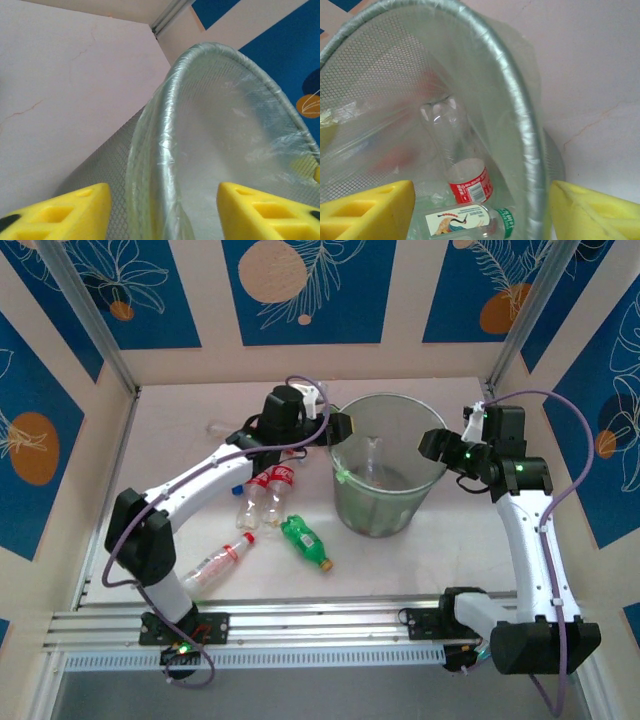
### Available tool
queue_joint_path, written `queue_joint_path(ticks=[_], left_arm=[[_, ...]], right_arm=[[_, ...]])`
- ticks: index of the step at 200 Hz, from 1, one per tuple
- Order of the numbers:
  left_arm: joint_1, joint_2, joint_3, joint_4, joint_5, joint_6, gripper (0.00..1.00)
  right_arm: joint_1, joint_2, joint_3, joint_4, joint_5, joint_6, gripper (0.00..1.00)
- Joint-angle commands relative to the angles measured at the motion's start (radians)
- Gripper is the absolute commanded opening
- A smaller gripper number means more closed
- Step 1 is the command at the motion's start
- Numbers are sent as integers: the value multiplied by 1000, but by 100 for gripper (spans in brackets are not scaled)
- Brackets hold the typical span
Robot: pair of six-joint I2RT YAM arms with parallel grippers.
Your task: Put the plastic bottles in the bin
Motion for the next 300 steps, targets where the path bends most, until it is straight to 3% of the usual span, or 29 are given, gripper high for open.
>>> queue_joint_path(ticks=[1, 45, 132, 202, 235, 270, 300], left_arm=[[-25, 33, 17, -80, -21, 61, 73], [-19, -23, 40, -123, -32, 153, 100], [98, -231, -7, -88, 7, 167, 100], [300, -356, -134, -316, -183, 238, 98], [307, -410, -211, -480, -382, 342, 98], [311, -415, -289, -590, -450, 336, 97], [484, -466, -496, -431, -296, 208, 93]], right_arm=[[-6, 0, -17, 6, -55, -9, 72], [-7, 11, -35, 28, -63, -3, 72], [-10, 12, -52, 46, -68, -3, 71], [-22, -18, -12, 7, -56, -27, 72], [-24, -23, 19, -2, -54, -34, 74], [-25, -23, 29, -11, -54, -37, 74], [-29, -31, 18, -3, -58, -39, 74]])
